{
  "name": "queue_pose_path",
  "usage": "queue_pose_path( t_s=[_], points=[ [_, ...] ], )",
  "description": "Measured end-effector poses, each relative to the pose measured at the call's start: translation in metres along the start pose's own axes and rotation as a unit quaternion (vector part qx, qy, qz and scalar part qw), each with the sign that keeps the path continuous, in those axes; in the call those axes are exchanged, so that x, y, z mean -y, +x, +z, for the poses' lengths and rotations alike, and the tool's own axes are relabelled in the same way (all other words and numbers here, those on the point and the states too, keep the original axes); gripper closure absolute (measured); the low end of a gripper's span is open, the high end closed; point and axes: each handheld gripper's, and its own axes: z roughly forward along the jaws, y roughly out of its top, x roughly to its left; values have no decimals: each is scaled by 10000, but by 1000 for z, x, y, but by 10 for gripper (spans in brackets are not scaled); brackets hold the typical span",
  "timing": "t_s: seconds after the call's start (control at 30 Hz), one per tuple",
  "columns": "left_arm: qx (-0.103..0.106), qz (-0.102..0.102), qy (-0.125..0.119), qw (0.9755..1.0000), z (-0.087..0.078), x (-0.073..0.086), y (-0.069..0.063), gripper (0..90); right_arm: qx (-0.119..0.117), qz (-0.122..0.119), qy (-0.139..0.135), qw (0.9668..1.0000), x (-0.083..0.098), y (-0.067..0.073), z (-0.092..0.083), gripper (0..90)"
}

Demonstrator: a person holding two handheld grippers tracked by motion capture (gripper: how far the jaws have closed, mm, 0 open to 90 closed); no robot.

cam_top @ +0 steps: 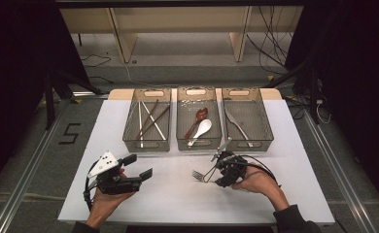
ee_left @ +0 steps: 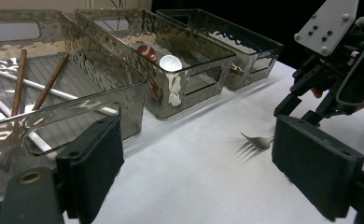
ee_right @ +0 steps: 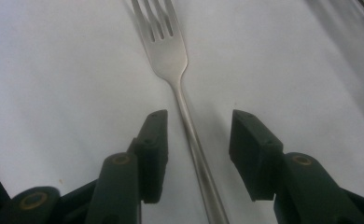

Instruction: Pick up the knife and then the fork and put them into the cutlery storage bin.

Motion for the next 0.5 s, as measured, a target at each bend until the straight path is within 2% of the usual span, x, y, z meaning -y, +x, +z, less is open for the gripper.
queue_pose_path(
  t_s=[0.5],
  points=[
    [-2, 1, -7, 10000, 0, 0, 0, 160, -26, -165, 188, 9997, 2, 0, 7, 673]
  ],
)
